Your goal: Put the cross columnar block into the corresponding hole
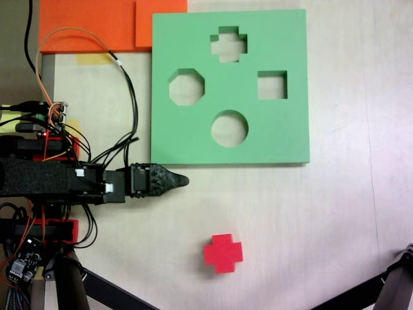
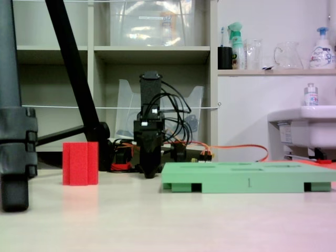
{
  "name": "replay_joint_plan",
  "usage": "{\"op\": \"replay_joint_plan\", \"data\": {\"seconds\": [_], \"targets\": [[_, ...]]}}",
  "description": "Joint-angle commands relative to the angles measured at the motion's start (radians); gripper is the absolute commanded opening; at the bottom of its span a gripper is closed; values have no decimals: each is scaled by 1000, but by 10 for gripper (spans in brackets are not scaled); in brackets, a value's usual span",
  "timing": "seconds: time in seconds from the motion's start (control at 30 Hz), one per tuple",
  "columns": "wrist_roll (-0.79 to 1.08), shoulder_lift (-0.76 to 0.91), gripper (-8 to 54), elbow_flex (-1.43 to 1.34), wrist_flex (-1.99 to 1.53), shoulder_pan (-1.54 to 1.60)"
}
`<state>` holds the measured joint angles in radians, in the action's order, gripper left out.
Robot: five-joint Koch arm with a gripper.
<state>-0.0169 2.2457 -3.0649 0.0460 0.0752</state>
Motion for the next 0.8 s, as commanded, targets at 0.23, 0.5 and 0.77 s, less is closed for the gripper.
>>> {"op": "replay_joint_plan", "data": {"seconds": [0.23,0.5,0.77], "targets": [[-12,54,345,-69,-8,9],[-640,58,335,-71,3,-6],[-1152,69,314,-69,-104,-141]]}}
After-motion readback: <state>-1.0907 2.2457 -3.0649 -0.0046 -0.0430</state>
